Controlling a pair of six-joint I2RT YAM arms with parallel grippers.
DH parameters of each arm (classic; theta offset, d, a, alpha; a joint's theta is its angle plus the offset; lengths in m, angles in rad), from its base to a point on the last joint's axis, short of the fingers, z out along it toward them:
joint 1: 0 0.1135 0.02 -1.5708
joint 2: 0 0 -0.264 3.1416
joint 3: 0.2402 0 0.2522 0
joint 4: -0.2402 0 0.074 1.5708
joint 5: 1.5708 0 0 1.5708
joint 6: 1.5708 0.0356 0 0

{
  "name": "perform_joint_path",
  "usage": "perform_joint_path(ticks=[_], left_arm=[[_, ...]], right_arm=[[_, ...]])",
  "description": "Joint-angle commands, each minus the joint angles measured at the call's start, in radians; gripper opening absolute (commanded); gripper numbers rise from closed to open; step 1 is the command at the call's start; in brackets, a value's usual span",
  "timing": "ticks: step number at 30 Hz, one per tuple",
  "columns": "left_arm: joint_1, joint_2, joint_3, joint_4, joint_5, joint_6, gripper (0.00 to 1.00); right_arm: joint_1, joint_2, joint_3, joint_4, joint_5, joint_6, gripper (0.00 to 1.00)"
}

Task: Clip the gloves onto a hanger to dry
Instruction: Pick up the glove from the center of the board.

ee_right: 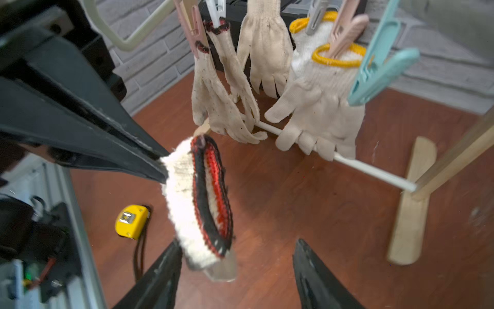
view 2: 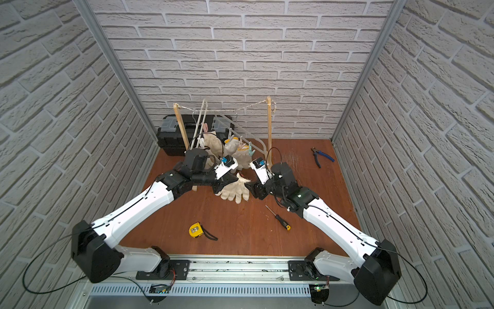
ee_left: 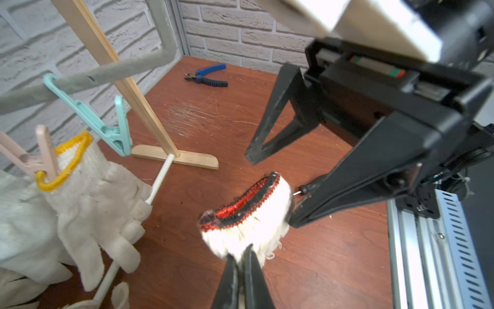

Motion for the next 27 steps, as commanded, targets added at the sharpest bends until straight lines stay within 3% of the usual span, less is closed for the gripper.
perform_joint_path(ticks=[1,4,7,11,21,24,27], left_arm=[[-0.004,-0.026,-0.029,0.152,-0.044,-0.015,0.0],[-0.007,-0.025,-0.044,0.181,-0.046,-0.027,0.0],[-0.01,-0.021,-0.049,0.193,-0.04,-0.037,0.0],[-0.016,-0.022,-0.048,0.191,-0.048,-0.036,0.0],[-0.022,-0.013,-0.032,0.16,-0.003,-0.032,0.0],[-0.021,-0.005,-0.024,0.14,0.002,-0.032,0.08],[-0.014,0.003,-0.016,0.134,0.002,-0.051,0.27]], right_arm=[[0.002,-0.016,-0.088,0.334,-0.084,0.416,0.69],[0.003,-0.003,-0.133,0.496,-0.142,0.545,0.68],[0.003,0.012,-0.126,0.532,-0.177,0.563,0.62],[0.002,0.008,-0.12,0.54,-0.186,0.558,0.44],[0.0,0.006,-0.111,0.495,-0.14,0.51,0.11],[-0.007,-0.01,-0.102,0.449,-0.136,0.46,0.04],[-0.02,-0.028,-0.057,0.283,-0.137,0.311,0.03]])
